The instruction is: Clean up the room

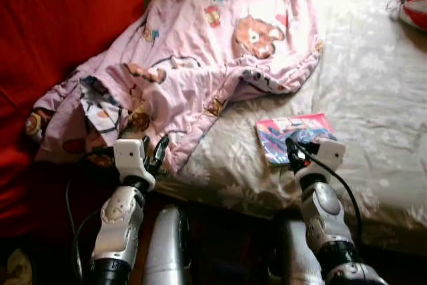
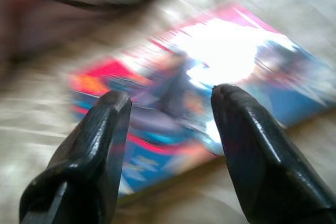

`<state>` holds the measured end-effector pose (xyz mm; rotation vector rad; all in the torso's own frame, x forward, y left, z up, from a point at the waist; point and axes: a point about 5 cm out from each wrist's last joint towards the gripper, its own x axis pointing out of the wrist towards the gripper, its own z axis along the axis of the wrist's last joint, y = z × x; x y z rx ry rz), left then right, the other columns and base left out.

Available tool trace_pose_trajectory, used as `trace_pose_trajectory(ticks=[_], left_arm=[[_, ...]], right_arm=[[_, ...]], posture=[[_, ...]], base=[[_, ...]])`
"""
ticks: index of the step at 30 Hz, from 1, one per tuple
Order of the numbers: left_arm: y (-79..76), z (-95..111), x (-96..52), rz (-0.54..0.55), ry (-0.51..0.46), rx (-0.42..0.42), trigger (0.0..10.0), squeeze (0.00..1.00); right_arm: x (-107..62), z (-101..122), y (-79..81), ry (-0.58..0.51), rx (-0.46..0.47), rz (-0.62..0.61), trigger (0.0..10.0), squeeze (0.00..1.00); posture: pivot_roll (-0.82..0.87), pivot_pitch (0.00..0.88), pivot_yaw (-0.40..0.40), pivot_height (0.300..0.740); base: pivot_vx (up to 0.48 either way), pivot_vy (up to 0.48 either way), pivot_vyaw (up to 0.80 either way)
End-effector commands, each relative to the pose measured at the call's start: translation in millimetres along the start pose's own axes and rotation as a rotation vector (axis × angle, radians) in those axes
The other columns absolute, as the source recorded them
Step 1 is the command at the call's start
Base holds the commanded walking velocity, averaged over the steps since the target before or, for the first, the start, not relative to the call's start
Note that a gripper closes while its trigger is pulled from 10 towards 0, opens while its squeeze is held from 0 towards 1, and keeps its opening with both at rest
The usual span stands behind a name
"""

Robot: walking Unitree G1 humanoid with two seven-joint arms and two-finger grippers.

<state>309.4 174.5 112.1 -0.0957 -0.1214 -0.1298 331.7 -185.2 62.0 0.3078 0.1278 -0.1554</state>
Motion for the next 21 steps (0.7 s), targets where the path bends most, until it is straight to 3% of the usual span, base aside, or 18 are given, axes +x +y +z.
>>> trace_pose_trajectory(ticks=[1,4,9,21], left_arm=[[4.9,-3,-6.2,0.0,0.028,0.02,10.0,0.0],[10.7,-4,-10.7,0.001,0.04,0.037,10.0,0.0],[15.9,-3,-13.8,0.007,0.049,0.05,10.0,0.0],[24.7,2,-20.5,0.01,0.061,0.095,10.0,0.0]], right_arm=[[-2.4,-7,-7.4,0.023,0.024,-0.046,10.0,0.0],[-2.3,-8,-9.0,0.023,0.034,-0.069,10.0,0.0],[-1.8,-4,-17.2,-0.009,0.152,-0.128,10.0,0.0],[-5.6,-12,-26.6,-0.008,0.284,-0.145,10.0,0.0]], posture=[[0.12,0.357,0.076,0.58],[0.13,0.367,0.086,0.58],[0.14,0.383,0.097,0.58],[0.17,0.399,0.122,0.58]], base=[[0.0,0.0,0.0],[0.0,0.0,0.0],[0.0,0.0,0.0],[0.0,0.0,0.0]])
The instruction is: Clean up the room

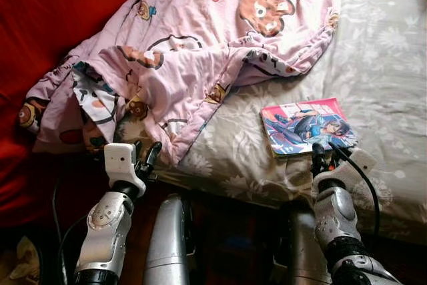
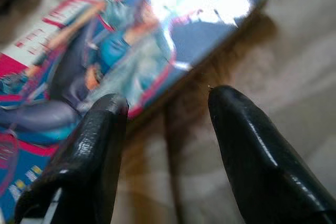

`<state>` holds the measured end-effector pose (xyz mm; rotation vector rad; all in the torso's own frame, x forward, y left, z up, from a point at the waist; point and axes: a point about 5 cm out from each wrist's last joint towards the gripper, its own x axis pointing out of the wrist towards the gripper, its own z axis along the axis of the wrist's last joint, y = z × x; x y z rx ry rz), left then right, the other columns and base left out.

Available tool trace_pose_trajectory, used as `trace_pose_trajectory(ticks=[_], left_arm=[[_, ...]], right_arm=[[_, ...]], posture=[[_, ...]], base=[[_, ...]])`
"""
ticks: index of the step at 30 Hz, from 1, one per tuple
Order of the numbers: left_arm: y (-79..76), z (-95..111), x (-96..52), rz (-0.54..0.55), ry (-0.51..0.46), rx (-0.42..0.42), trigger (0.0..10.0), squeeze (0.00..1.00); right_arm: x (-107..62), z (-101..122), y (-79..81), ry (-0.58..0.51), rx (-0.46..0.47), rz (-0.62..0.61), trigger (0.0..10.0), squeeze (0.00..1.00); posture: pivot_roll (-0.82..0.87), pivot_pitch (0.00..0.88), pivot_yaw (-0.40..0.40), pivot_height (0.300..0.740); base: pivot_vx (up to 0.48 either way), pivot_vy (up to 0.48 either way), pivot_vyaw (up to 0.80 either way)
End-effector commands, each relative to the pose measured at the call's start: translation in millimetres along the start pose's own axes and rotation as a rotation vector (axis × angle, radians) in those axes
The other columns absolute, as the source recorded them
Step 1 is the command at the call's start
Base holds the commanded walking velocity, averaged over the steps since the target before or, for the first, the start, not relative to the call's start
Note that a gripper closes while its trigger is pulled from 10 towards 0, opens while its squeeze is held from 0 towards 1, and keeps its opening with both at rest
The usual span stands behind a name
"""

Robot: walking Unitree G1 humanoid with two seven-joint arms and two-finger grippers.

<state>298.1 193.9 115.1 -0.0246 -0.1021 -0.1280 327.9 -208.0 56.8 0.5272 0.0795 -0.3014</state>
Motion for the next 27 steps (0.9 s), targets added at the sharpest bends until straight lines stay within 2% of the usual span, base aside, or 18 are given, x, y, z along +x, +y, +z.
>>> trace_pose_trajectory(ticks=[1,3,7,14,17,22,27], left_arm=[[8.0,-4,-7.7,0.012,0.037,0.029,10.0,0.0],[10.4,-2,-8.1,0.014,0.034,0.038,10.0,0.0],[13.1,2,-7.1,0.014,0.032,0.049,10.0,0.0],[15.3,5,-5.8,0.012,0.032,0.061,10.0,0.0],[15.1,7,-3.8,0.012,0.029,0.062,10.0,0.0],[15.4,7,-2.9,0.012,0.029,0.065,10.0,0.0],[15.9,7,-3.2,0.015,0.03,0.066,10.0,0.0]], right_arm=[[-6.2,-14,-6.8,0.05,0.076,-0.029,10.0,0.0],[-8.7,-21,-8.1,0.078,0.147,-0.038,10.0,0.0],[-10.7,-27,-10.5,0.098,0.21,-0.041,10.0,0.0],[-6.2,-20,-3.0,0.062,0.302,0.052,10.0,0.0],[-3.2,-16,3.6,0.048,0.328,0.113,10.0,0.0],[0.7,-9,8.1,0.026,0.332,0.139,10.0,0.0],[-0.7,-13,0.1,0.055,0.35,0.097,10.0,0.0]], posture=[[0.17,0.399,0.122,0.58],[0.19,0.396,0.13,0.58],[0.2,0.395,0.139,0.58],[0.2,0.39,0.147,0.58],[0.2,0.385,0.15,0.58],[0.2,0.378,0.148,0.58],[0.21,0.378,0.144,0.58]], base=[[0.0,0.0,0.0],[0.0,0.0,0.0],[0.0,0.0,0.0],[0.0,0.0,0.0],[0.0,0.0,0.0],[0.0,0.0,0.0],[0.0,0.0,0.0]])
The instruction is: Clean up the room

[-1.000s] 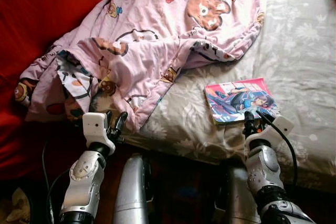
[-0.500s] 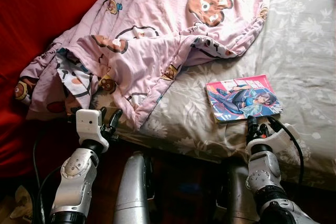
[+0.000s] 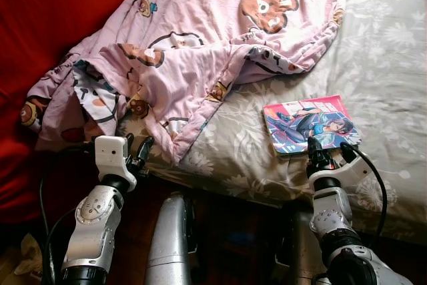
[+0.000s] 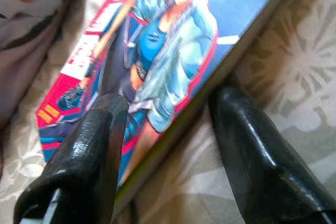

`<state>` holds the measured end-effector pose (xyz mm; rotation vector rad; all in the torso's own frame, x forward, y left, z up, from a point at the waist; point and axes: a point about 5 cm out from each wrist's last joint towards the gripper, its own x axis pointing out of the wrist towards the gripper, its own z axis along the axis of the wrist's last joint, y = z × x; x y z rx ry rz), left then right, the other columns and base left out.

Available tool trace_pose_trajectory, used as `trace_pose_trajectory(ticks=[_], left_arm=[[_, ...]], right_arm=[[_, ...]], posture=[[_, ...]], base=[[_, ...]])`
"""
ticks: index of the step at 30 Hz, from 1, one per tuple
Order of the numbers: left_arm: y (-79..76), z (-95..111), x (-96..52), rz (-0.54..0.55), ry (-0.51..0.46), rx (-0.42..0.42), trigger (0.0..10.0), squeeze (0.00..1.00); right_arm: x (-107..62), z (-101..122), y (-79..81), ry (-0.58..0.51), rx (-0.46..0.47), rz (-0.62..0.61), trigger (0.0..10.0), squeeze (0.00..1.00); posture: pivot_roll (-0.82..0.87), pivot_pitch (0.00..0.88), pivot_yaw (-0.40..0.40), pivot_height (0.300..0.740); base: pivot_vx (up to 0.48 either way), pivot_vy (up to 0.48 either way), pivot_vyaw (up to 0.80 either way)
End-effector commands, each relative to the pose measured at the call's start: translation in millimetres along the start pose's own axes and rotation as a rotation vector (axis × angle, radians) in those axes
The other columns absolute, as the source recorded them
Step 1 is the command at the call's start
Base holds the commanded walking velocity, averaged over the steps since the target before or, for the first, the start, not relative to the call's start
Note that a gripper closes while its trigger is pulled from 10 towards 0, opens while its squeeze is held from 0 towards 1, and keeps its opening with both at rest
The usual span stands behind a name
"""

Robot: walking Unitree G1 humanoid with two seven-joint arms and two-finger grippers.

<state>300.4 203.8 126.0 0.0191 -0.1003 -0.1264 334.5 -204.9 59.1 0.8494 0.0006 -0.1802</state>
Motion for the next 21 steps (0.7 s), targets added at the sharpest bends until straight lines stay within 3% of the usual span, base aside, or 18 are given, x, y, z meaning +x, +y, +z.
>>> trace_pose_trajectory(ticks=[1,5,8,14,21], left_arm=[[6.2,-4,-5.6,0.016,0.026,0.023,10.0,0.0],[6.9,-4,-7.6,0.013,0.029,0.03,10.0,0.0],[8.7,-2,-9.7,0.017,0.027,0.035,10.0,0.0],[11.9,2,-16.0,0.021,0.023,0.047,10.0,0.0],[15.8,2,-20.2,0.028,0.032,0.062,10.0,0.0]], right_arm=[[-7.4,-11,-10.3,0.04,0.038,-0.054,10.0,0.0],[-12.9,-16,-20.5,0.071,0.046,-0.105,10.0,0.0],[-15.2,-19,-23.9,0.083,0.12,-0.11,10.0,0.0],[-13.3,-18,-21.2,0.054,0.274,-0.071,10.0,0.0],[-7.2,-10,-15.2,0.021,0.332,-0.035,10.0,0.0]], posture=[[0.21,0.378,0.144,0.58],[0.21,0.381,0.142,0.58],[0.22,0.385,0.144,0.58],[0.25,0.395,0.158,0.58],[0.28,0.411,0.167,0.58]], base=[[0.0,0.0,0.0],[0.0,0.0,0.0],[0.0,0.0,0.0],[0.0,0.0,0.0],[0.0,0.0,0.0]])
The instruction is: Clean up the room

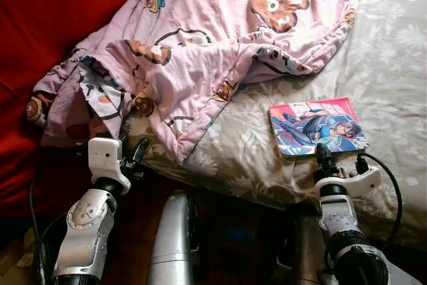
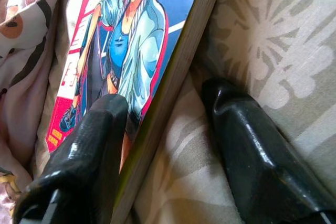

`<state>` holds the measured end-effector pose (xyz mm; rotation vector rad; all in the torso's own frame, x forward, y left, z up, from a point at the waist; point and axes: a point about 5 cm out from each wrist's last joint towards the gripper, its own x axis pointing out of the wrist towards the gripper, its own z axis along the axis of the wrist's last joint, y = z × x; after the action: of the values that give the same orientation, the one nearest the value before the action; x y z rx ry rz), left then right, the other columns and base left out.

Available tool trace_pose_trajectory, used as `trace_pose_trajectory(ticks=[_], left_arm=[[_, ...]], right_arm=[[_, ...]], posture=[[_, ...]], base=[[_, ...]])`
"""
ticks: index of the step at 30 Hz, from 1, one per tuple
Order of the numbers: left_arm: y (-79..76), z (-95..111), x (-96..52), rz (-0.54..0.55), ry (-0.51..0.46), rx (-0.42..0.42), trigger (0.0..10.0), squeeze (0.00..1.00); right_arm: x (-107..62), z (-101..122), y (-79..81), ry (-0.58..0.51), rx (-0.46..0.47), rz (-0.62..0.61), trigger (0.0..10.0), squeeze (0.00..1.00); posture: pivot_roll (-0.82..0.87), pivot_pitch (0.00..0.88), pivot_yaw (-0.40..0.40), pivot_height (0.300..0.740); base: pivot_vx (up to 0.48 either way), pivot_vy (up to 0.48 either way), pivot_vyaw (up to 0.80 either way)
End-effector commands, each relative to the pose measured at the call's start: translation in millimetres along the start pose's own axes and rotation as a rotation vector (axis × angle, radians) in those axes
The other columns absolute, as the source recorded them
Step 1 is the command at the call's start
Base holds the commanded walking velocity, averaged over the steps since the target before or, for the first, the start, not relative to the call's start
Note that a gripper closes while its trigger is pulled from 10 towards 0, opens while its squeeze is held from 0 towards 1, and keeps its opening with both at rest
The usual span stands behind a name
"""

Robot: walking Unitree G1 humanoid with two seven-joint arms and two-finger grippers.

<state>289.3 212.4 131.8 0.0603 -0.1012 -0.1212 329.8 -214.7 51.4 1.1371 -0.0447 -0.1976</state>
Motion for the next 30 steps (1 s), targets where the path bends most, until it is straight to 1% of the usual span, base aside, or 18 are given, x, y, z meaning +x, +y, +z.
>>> trace_pose_trajectory(ticks=[1,2,3,8,9,12,14,15,19,22,23,24,28,30], left_arm=[[10.3,-4,-10.3,0.03,0.032,0.023,10.0,0.0],[10.9,-4,-10.7,0.03,0.032,0.024,10.0,0.0],[12.2,-4,-13.0,0.034,0.037,0.029,10.0,0.0],[12.1,-4,-17.5,0.033,0.045,0.034,10.0,0.0],[12.6,-4,-19.4,0.038,0.05,0.033,10.0,0.0],[13.4,-4,-22.4,0.045,0.059,0.03,10.0,0.0],[10.5,-3,-23.5,0.029,0.059,0.038,10.0,0.0],[10.8,-2,-24.0,0.029,0.058,0.041,10.0,0.0],[10.6,-1,-24.5,0.024,0.065,0.046,10.0,0.0],[9.7,-2,-25.1,0.021,0.072,0.047,10.0,0.0],[8.7,-2,-24.3,0.018,0.071,0.047,10.0,0.0],[7.9,-3,-23.9,0.017,0.073,0.049,10.0,0.0],[7.5,-4,-24.0,0.02,0.08,0.046,10.0,0.0],[7.6,-5,-24.9,0.024,0.084,0.045,10.0,0.0]], right_arm=[[-3.4,-8,-5.4,0.017,0.058,-0.043,10.0,0.0],[-2.6,-6,-4.9,0.008,0.068,-0.046,10.0,0.0],[-0.6,1,-4.0,-0.026,0.079,-0.044,10.0,0.0],[1.7,14,-5.1,-0.08,0.093,-0.053,10.0,0.0],[1.6,16,-5.9,-0.088,0.095,-0.057,10.0,0.0],[2.3,21,-6.1,-0.101,0.105,-0.058,10.0,0.0],[5.3,24,-2.1,-0.095,0.089,-0.038,10.0,0.0],[7.1,22,1.3,-0.07,0.059,-0.027,10.0,0.0],[9.9,13,9.3,-0.024,0.027,0.012,10.0,0.0],[9.8,8,10.2,-0.012,0.034,0.004,10.0,0.0],[10.2,7,11.2,-0.014,0.04,0.007,4.3,0.0],[10.1,6,11.6,-0.011,0.041,0.008,0.0,0.0],[7.7,0,9.5,0.007,0.035,0.005,0.0,0.0],[4.4,-4,5.5,0.025,0.019,-0.001,0.0,0.0]], posture=[[0.27,0.405,0.166,0.58],[0.27,0.405,0.166,0.58],[0.29,0.413,0.173,0.58],[0.3,0.434,0.175,0.58],[0.29,0.422,0.175,0.58],[0.29,0.424,0.171,0.58],[0.31,0.431,0.178,0.58],[0.3,0.444,0.178,0.58],[0.3,0.445,0.178,0.58],[0.3,0.442,0.179,0.58],[0.3,0.454,0.178,0.58],[0.3,0.453,0.181,0.58],[0.29,0.456,0.18,0.58],[0.29,0.46,0.181,0.58]], base=[[0.0,0.0,0.0],[0.0,0.0,0.0],[0.0,0.0,0.0],[0.0,0.0,0.0],[0.0,0.0,0.0],[0.0,0.0,0.0],[0.0,0.0,0.0],[0.0,0.0,0.0],[0.0,0.0,0.0],[0.0,0.0,0.0],[0.0,0.0,0.0],[0.0,0.0,0.0],[0.0,0.0,0.0],[0.0,0.0,0.0]])
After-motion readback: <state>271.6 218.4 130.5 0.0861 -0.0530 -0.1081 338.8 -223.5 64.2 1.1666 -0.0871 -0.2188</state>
